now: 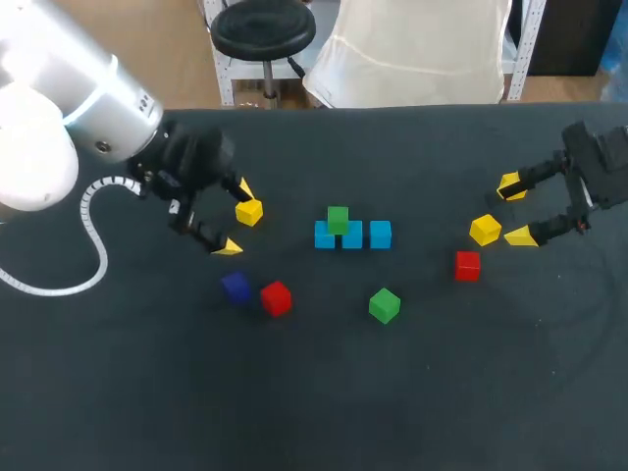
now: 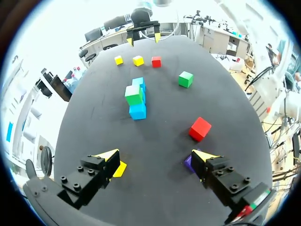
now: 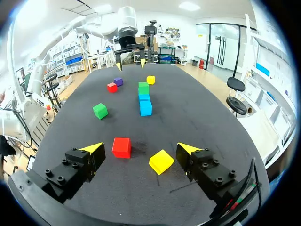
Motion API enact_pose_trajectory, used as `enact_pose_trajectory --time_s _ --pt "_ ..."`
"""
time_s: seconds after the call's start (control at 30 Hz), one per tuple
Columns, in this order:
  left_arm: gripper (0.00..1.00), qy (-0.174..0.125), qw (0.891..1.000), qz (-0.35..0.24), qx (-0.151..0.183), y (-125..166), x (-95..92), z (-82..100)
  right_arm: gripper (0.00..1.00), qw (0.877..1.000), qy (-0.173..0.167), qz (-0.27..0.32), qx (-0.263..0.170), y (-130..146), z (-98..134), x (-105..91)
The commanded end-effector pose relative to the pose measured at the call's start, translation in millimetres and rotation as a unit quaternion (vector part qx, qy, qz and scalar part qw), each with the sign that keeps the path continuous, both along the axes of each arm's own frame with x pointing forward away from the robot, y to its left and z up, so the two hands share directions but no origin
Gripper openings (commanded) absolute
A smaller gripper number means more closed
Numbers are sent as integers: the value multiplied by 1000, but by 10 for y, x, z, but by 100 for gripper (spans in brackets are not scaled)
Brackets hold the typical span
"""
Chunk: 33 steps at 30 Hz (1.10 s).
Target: Place the blue cubes, place green cubes on the blue cubes, place the yellow cubes on the green cubes, then place the red cubes on the yellow cubes, and place purple cube on the red cubes.
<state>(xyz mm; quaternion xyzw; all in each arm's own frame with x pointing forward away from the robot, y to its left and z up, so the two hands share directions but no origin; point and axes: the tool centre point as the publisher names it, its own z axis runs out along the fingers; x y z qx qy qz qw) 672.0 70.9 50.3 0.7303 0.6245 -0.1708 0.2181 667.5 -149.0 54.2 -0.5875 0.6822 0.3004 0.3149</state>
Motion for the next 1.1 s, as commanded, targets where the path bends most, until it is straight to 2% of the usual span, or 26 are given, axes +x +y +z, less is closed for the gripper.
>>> enact_pose_trajectory --time_s 0.03,0.37,0.6,0.7,0.83,0.97,1.1 --pt "100 -1 1000 -1 -1 10 -4 -2 100 1000 0 1 1 -3 -4 7" --pt "100 -1 1000 -1 -1 10 -4 -2 100 1000 0 1 1 -3 -4 7" --pt "100 -1 1000 -1 -1 10 -4 -2 100 995 -64 60 -46 298 255 -225" --pt "100 -1 1000 -1 -1 10 -4 -2 100 988 -84 118 -57 378 312 -321" --pt "100 -1 1000 -1 -1 10 -4 -2 100 968 -84 217 -91 485 297 -413" --pt "100 -1 1000 -1 -1 10 -4 -2 100 937 -84 312 -134 615 273 -513" --pt "100 -1 1000 -1 -1 10 -4 -2 100 907 -82 376 -173 767 198 -594"
